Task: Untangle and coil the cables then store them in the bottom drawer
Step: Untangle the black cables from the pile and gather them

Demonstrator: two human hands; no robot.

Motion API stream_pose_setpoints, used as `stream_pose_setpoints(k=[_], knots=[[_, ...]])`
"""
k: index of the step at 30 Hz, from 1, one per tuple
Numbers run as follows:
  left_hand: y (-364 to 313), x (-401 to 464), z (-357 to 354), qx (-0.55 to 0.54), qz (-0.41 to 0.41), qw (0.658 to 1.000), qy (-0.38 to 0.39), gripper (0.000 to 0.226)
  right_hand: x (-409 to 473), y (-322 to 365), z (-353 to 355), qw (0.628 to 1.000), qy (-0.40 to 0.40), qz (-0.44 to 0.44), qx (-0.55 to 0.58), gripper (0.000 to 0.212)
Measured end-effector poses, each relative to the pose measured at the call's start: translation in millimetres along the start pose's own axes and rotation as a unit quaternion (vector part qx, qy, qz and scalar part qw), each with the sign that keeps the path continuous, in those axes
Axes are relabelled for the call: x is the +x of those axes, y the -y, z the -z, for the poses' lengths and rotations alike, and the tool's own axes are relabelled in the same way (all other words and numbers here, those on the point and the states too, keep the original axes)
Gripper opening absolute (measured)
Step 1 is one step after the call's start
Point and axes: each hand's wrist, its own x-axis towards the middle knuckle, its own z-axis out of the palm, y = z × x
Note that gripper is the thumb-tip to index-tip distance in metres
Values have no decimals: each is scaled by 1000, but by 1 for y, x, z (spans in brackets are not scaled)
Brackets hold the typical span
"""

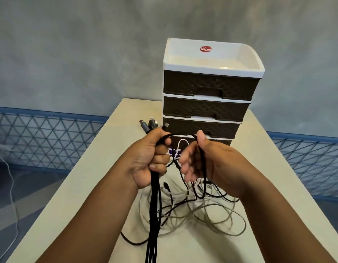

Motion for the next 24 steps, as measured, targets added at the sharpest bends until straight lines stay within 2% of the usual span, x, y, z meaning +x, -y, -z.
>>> stream_pose_setpoints(k=[2, 5, 7, 9, 12, 16, 18, 21, 24], knots=[[-2, -4, 2, 5, -6, 1000, -1, 28, 11, -17, 5, 996, -65, -50, 25, 59], [-4, -10, 1, 19, -4, 1000, 13, 29, 24, -37, 3, 989, -133, -61, 26, 36], [-4, -14, -3, 24, 0, 999, 33, 31, 31, -47, -1, 985, -142, -32, -97, 20], [-6, -20, -8, 37, -4, 998, 57, 31, 37, -53, -9, 968, -137, -8, -209, 14], [-9, -25, -10, 57, -19, 996, 68, 29, 42, -56, -15, 945, -168, 6, -279, 12], [-12, -29, 0, 53, -33, 996, 56, 29, 41, -50, -6, 953, -187, 1, -237, 15], [-11, -32, 3, 53, -34, 996, 70, 22, 41, -42, 1, 945, -237, 15, -225, 9], [-8, -37, 6, 76, -20, 993, 88, 21, 38, -21, 11, 931, -316, 82, -162, 6], [-6, -37, 4, 100, -10, 991, 85, 26, 31, 2, 18, 928, -338, 156, -36, 16]])
